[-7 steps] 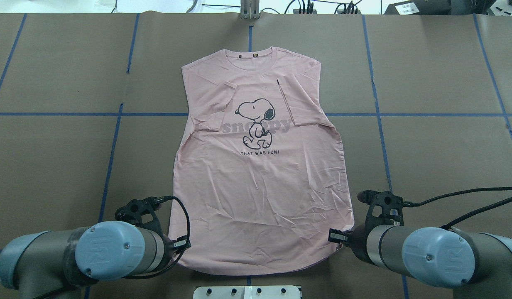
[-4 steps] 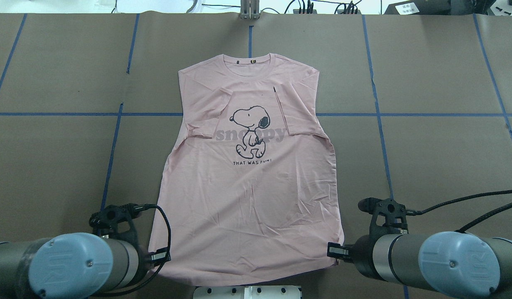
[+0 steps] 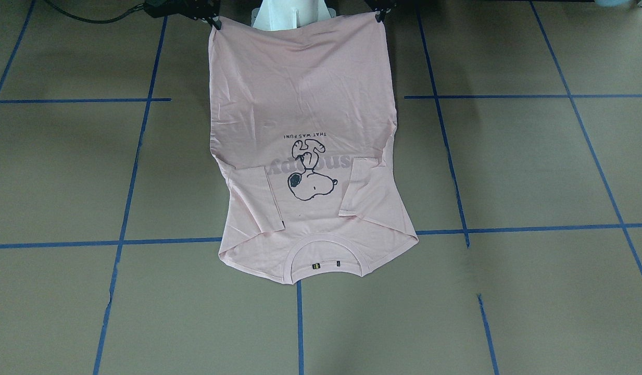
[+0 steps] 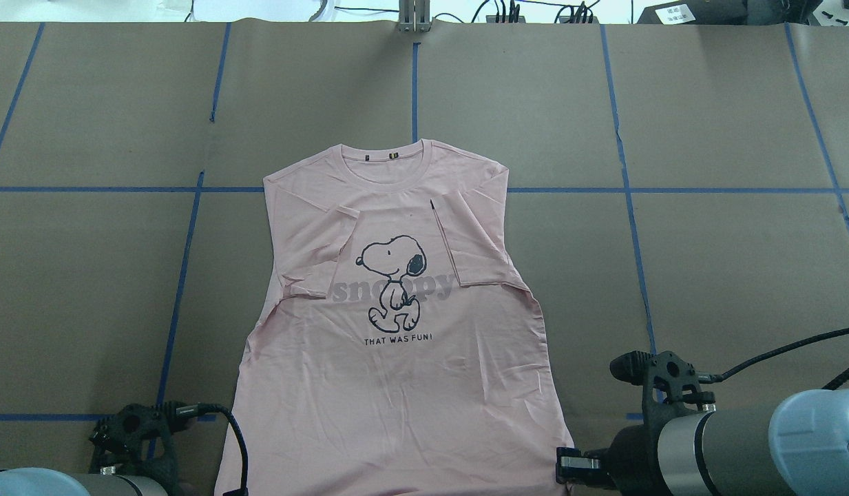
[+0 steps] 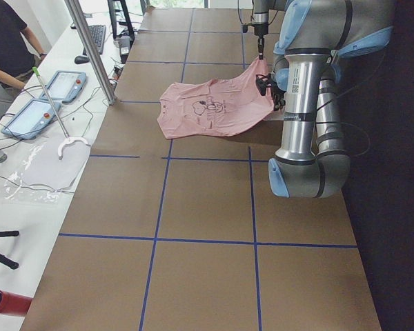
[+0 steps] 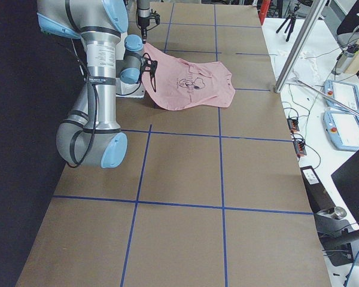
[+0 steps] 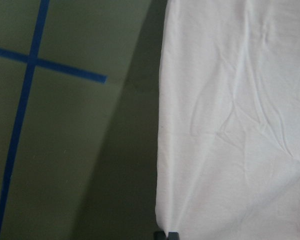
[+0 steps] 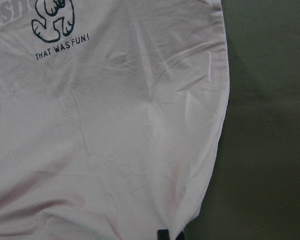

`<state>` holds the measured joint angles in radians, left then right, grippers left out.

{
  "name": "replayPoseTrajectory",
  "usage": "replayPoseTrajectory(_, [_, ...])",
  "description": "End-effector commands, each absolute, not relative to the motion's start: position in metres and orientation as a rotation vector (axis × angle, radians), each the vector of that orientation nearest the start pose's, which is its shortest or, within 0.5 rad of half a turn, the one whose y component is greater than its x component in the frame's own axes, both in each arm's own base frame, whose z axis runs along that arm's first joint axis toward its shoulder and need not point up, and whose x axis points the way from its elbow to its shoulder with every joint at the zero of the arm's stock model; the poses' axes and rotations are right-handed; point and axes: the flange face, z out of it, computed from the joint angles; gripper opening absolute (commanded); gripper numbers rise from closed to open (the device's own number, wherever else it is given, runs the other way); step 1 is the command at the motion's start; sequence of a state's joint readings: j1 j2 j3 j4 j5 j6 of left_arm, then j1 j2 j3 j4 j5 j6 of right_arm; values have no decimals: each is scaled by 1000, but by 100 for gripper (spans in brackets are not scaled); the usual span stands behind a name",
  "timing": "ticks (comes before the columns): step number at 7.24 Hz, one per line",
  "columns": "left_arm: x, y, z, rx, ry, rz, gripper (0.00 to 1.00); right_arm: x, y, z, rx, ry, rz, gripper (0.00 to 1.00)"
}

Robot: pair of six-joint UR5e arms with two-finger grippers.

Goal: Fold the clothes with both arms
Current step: 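Lift the hem with both grippers and fold it toward the collar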

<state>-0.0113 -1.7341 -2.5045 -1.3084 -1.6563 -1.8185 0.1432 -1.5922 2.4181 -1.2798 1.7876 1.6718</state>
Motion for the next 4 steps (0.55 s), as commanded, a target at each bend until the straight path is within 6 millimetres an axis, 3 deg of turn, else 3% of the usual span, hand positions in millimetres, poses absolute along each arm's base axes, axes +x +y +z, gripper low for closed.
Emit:
replayPoseTrajectory(1, [366, -183, 219, -66, 845, -211, 0, -370, -216, 262, -77, -1105, 154, 0])
replayPoseTrajectory(3, [369, -273, 214, 98, 827, -226, 0, -389, -302, 252, 129, -1106, 117, 0])
replayPoseTrajectory(4, [378, -324, 226, 151, 765, -243, 0, -403, -352, 257, 211, -1066, 129, 0])
